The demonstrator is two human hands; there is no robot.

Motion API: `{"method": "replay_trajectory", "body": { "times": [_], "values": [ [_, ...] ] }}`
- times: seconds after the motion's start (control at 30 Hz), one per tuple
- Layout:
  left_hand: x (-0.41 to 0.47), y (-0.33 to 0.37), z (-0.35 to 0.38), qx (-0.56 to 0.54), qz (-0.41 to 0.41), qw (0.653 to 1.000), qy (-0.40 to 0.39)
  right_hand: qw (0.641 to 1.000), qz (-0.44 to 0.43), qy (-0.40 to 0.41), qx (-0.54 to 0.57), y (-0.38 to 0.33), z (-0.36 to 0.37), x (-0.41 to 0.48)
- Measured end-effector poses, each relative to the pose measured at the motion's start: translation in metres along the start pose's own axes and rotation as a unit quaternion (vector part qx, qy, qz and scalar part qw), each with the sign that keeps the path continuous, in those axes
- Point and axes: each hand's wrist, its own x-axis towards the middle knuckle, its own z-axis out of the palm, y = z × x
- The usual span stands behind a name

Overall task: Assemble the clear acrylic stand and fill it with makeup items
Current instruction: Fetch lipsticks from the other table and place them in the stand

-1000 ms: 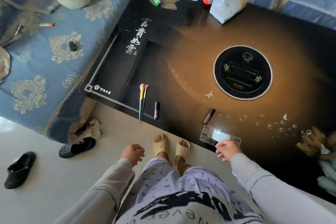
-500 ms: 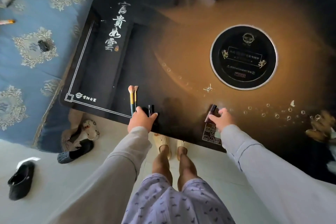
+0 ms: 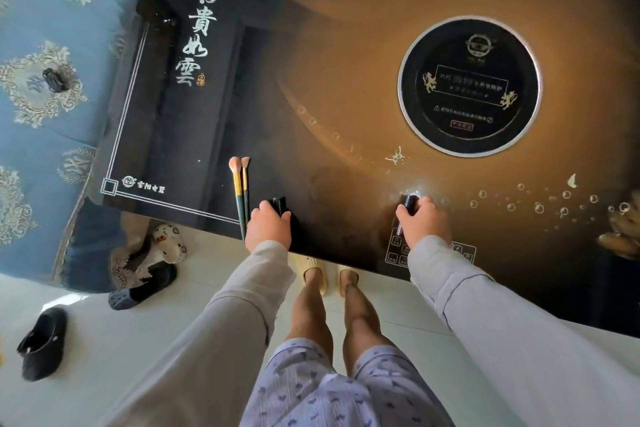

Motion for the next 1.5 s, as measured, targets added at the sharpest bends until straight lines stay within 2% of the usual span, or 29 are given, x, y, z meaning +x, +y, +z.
{"method": "replay_trajectory", "body": {
  "times": [0.2, 0.43, 0.63, 0.87, 1.03, 1.17, 1.5],
  "values": [
    [-0.029, -0.021, -0.013, -0.096, 0.047, 0.993, -0.055, 0.990, -0.016, -0.085, 0.112, 0.038, -0.019, -0.030],
    [-0.081, -0.073, -0.017, -0.113, 0.047, 0.988, -0.091, 0.985, 0.002, -0.138, 0.102, 0.092, -0.036, -0.081],
    [-0.098, -0.098, -0.010, -0.080, 0.055, 0.990, -0.101, 0.980, 0.023, -0.129, 0.149, 0.116, -0.045, -0.102],
    [-0.085, -0.100, -0.029, -0.009, 0.106, 0.988, -0.115, 0.962, 0.093, -0.064, 0.247, 0.135, -0.038, -0.136],
    [-0.070, -0.083, -0.047, 0.100, 0.160, 0.973, -0.135, 0.916, 0.183, -0.050, 0.355, 0.158, -0.004, -0.183],
    [-0.064, -0.065, -0.050, 0.210, 0.214, 0.941, -0.158, 0.874, 0.246, -0.046, 0.415, 0.178, 0.028, -0.225],
    [-0.118, 0.015, 0.007, 0.351, 0.370, 0.823, -0.249, 0.693, 0.449, 0.018, 0.564, 0.225, 0.100, -0.323]
  ]
}}
